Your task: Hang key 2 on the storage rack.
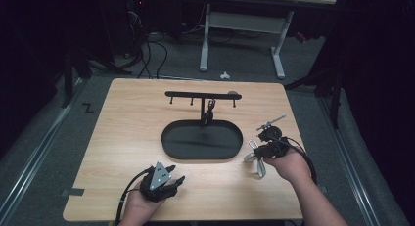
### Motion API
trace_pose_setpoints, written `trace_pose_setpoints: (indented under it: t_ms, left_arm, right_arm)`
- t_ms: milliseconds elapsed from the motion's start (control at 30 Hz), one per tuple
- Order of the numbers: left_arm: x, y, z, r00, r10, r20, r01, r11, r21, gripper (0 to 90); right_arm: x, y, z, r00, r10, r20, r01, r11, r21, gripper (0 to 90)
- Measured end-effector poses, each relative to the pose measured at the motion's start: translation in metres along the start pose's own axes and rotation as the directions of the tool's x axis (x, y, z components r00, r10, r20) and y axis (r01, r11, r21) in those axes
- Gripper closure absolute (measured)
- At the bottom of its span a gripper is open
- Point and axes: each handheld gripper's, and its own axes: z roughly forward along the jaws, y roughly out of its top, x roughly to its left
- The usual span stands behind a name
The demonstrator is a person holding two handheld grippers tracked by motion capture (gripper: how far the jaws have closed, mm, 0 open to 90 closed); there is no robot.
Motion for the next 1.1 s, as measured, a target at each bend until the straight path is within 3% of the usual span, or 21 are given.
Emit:
trace_pose_setpoints:
  t_ms: [467, 1100]
  left_arm:
    - [0.001, -0.001, -0.001, 1.0000, -0.009, -0.001, 0.008, 1.0000, -0.003, 48.8]
    - [0.002, -0.001, -0.002, 0.9999, -0.011, -0.002, 0.011, 0.9999, -0.006, 48.8]
  right_arm:
    - [0.008, 0.019, -0.014, 0.9998, -0.020, 0.008, 0.020, 0.999, -0.026, 75.7]
    - [0.011, 0.030, -0.027, 0.9991, -0.037, 0.020, 0.038, 0.998, -0.043, 75.6]
